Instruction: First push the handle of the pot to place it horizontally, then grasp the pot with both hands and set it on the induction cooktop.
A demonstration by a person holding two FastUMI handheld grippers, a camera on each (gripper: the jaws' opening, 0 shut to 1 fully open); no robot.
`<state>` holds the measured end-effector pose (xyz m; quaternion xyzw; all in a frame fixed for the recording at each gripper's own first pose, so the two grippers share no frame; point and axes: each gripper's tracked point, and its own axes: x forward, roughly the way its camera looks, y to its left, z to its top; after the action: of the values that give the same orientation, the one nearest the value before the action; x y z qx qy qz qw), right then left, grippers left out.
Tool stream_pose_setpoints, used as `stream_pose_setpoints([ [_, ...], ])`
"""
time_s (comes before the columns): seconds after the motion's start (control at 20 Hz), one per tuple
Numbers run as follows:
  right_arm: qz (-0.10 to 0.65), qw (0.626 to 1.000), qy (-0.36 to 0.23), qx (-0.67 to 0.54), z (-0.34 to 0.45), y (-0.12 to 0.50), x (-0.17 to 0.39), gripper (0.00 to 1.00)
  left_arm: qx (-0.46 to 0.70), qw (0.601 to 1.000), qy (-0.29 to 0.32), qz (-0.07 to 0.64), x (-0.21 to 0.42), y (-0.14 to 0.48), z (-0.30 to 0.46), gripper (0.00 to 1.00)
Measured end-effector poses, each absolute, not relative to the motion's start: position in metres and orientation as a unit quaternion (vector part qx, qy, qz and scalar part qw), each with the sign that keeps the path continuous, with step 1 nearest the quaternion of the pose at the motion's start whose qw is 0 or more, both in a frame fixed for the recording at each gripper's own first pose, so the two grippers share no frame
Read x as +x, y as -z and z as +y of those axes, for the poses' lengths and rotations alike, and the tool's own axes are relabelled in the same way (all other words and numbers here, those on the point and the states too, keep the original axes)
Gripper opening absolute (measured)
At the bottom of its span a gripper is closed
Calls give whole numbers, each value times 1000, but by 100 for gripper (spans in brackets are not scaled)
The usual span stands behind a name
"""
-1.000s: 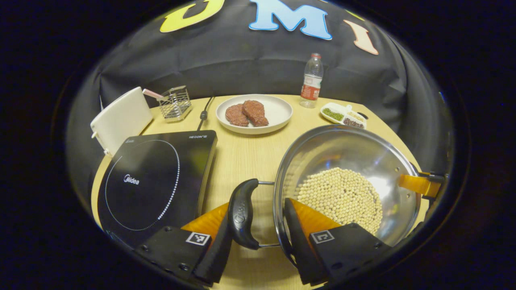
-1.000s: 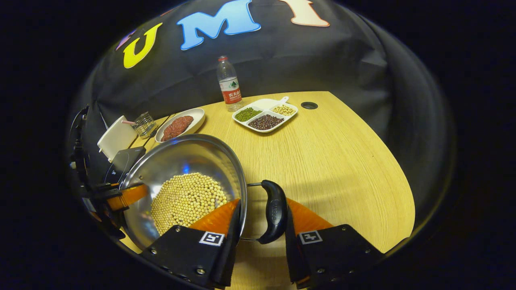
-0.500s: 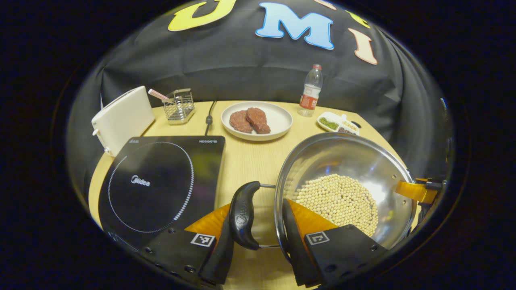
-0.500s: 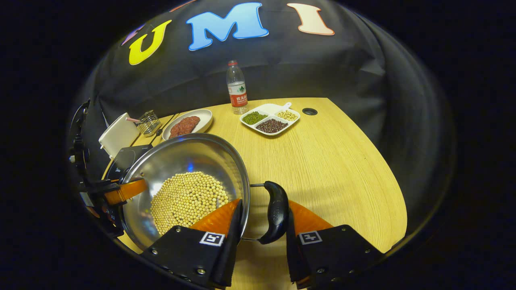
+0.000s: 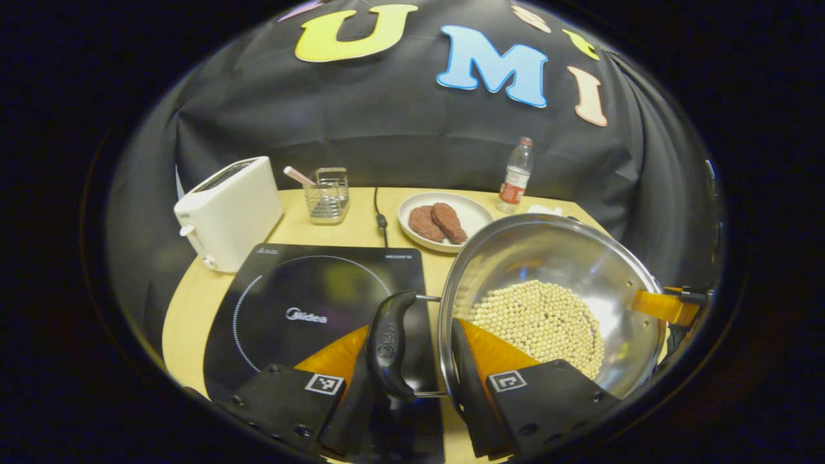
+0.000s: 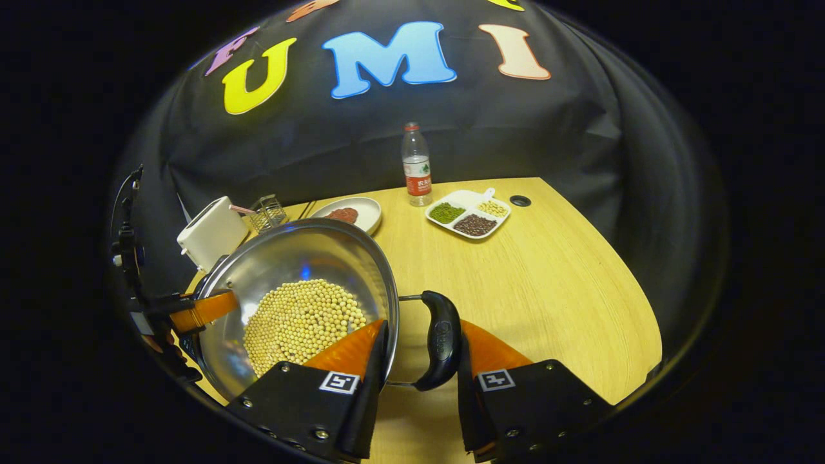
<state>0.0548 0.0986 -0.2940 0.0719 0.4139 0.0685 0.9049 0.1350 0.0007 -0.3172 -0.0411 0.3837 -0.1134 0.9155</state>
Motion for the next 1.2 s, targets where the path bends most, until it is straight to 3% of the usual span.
stream_pose_setpoints([
  [0.55, 395, 910, -97, 80, 220, 279, 62, 52, -38, 923, 84, 373, 155, 316, 130, 63],
  [0.65, 397, 909, -101, 79, 242, 281, 65, 52, -37, 923, 79, 376, 161, 322, 152, 68],
  [1.15, 411, 902, -117, 63, 318, 300, 89, 52, -41, 917, 63, 393, 187, 356, 226, 64],
  [1.2, 416, 900, -116, 65, 322, 303, 88, 52, -41, 915, 62, 396, 190, 359, 232, 68],
])
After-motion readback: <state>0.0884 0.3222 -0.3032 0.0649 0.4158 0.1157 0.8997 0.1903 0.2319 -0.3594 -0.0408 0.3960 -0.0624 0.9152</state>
